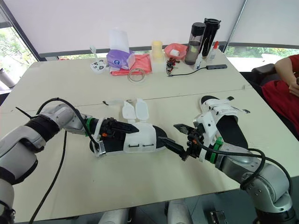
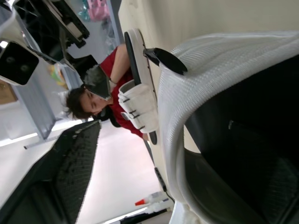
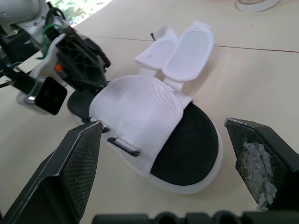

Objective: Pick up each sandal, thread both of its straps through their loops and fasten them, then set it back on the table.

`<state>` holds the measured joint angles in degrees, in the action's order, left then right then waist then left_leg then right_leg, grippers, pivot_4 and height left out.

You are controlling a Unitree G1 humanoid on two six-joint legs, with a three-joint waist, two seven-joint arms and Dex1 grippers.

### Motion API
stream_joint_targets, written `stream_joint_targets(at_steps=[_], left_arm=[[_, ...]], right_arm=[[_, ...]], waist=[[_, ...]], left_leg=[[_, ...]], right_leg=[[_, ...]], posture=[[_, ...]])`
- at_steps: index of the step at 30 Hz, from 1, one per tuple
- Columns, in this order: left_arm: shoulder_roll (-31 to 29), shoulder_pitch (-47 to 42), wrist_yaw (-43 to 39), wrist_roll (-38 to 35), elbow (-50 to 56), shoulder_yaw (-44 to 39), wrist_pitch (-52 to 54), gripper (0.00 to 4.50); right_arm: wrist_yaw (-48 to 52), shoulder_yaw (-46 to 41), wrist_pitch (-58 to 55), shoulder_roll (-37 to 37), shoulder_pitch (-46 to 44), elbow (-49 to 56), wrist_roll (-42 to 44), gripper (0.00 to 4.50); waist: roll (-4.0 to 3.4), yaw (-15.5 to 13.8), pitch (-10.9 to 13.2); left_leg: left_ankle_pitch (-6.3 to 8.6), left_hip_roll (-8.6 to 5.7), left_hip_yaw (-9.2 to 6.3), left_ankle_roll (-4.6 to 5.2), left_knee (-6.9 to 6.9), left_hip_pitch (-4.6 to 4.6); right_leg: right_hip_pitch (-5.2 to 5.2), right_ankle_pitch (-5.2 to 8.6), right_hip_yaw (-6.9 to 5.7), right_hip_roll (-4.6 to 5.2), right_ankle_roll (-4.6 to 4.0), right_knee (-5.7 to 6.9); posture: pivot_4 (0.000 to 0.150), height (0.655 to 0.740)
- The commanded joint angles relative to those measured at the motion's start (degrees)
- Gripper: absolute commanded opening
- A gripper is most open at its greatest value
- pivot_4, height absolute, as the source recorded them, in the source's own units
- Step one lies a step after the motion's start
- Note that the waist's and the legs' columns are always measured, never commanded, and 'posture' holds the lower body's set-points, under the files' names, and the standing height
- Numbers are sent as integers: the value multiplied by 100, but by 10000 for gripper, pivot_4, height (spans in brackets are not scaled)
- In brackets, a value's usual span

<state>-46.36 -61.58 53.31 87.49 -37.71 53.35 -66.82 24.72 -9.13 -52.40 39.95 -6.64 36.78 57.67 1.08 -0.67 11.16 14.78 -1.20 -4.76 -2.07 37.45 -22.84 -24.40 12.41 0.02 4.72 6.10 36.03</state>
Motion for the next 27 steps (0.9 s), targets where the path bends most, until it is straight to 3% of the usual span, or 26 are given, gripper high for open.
stream_joint_targets(at_steps=[1, 4, 5, 6, 8, 11, 13, 14, 16, 19, 22, 27], left_arm=[[-261, 9, -537, -592, -24, -264, -266, 44865], [-417, 96, -1135, -1174, 11, -485, -524, 44865], [-448, 141, -1561, -1776, -192, -608, -745, 44865], [-759, 508, -3044, -4472, 160, -370, -240, 44865], [-1145, 1185, -5193, -8311, 1046, -344, 922, 44865], [-1337, 2037, -6827, -11271, 2655, -1119, 3060, 44865], [-1354, 2487, -7120, -12335, 3414, -1648, 4225, 44865], [-1305, 2789, -6894, -12892, 3865, -1967, 4812, 44865], [-1108, 3293, -6285, -13506, 4473, -2522, 5594, 44865], [-788, 4162, -5751, -13672, 5395, -3168, 6392, 44865], [-572, 4925, -5872, -13310, 5951, -3498, 6865, 44865], [-246, 5286, -6393, -12988, 5995, -3915, 7434, 44865]], right_arm=[[74, -251, -301, 181, -484, -130, 659, 45000], [21, -381, -474, 275, -814, -367, 1003, 45000], [6, -427, -533, 291, -991, -522, 1136, 45000], [-51, -434, -618, 238, -1400, -950, 1239, 45000], [-126, -390, -745, 143, -1976, -1566, 1313, 45000], [-117, -248, -912, -14, -2515, -2168, 1268, 45000], [-106, -140, -997, -139, -2810, -2494, 1156, 45000], [-90, -51, -1006, -218, -2985, -2691, 1023, 45000], [-9, 88, -1001, -303, -3217, -2948, 824, 45000], [222, 179, -1064, -301, -3355, -3143, 642, 45000], [335, 163, -1191, -354, -3364, -3227, 594, 45000], [352, 118, -1242, -437, -3319, -3290, 437, 45000]], waist=[[0, 11, 0], [0, 8, 0], [0, 4, 0], [0, 5, 0], [-3, 121, 1], [-2, 128, 3], [-3, 147, 4], [-3, 153, 4], [-4, 171, 4], [-5, 162, 2], [-5, 170, 2], [-6, 132, 2]], left_leg=[[0, 0, 2, 0, 0, 2], [0, 2, 2, 0, -1, 3], [0, 2, 3, 0, -2, 3], [0, 2, 3, 0, -2, 3], [0, 3, 19, 0, -5, 12], [0, 10, 19, 0, -9, 18], [-1, 10, 13, 0, -8, 15], [-1, 7, 13, 0, -8, 15], [-1, 3, 14, 0, -8, 15], [0, -8, 25, 2, -20, 29], [0, -4, 32, 3, -25, 34], [-1, 1, 37, 4, -22, 41]], right_leg=[[0, 0, 0, 0, 0, 0], [0, 0, 1, 0, -1, 2], [0, 0, 1, 0, -1, 2], [0, -1, 1, 0, -2, 2], [-2, -2, 18, 7, -5, 7], [-1, -2, 27, 26, -7, 11], [-1, -2, 28, 26, -8, 7], [-1, -2, 30, 25, -7, 9], [-1, -2, 30, 23, -7, 9], [0, -1, 53, 4, -5, 8], [0, -1, 60, -4, -5, 7], [1, 1, 65, -15, -16, 9]], posture=[[1500, 7400], [1500, 7400], [1500, 7400], [1500, 7400], [1500, 7400], [1500, 7400], [1500, 7400], [1500, 7400], [1500, 7400], [1500, 7400], [1500, 7400], [1500, 7400]])
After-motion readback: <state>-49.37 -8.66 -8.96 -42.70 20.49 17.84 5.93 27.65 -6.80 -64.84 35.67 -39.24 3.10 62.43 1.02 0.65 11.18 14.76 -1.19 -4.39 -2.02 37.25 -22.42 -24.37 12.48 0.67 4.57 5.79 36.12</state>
